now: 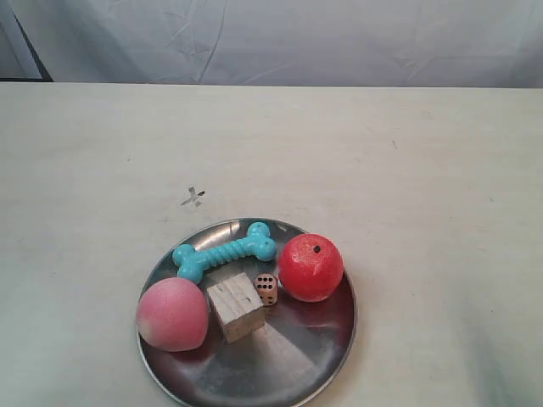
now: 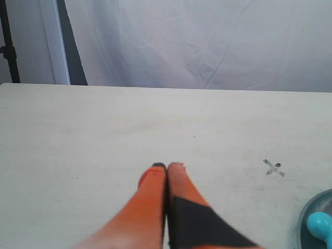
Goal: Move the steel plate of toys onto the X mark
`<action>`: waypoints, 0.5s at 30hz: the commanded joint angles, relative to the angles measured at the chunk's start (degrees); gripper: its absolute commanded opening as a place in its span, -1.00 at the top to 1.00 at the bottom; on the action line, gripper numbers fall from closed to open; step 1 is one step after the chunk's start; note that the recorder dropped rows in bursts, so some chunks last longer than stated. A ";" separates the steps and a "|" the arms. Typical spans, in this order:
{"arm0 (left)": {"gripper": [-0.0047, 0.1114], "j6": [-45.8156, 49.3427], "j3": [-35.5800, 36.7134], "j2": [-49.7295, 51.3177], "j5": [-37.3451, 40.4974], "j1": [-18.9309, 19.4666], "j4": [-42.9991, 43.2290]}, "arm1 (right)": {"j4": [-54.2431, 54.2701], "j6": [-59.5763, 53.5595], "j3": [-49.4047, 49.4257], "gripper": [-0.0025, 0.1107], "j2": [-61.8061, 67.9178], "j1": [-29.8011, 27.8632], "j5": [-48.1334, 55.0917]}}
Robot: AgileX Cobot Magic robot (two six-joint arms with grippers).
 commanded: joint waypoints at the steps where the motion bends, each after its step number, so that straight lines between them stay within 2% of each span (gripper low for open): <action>1: 0.92 -0.33 0.20 -0.35 -0.24 -0.03 0.14 | -0.16 0.29 0.07 0.96 -0.23 -0.01 -0.73; 9: 0.92 -0.33 0.20 -0.35 -0.24 -0.03 0.14 | -0.71 0.29 0.07 0.96 -0.23 -0.01 -3.05; 15: 0.92 -0.33 0.20 -0.35 -1.22 -0.03 5.60 | -0.71 0.29 0.07 0.96 -0.23 -0.01 -8.95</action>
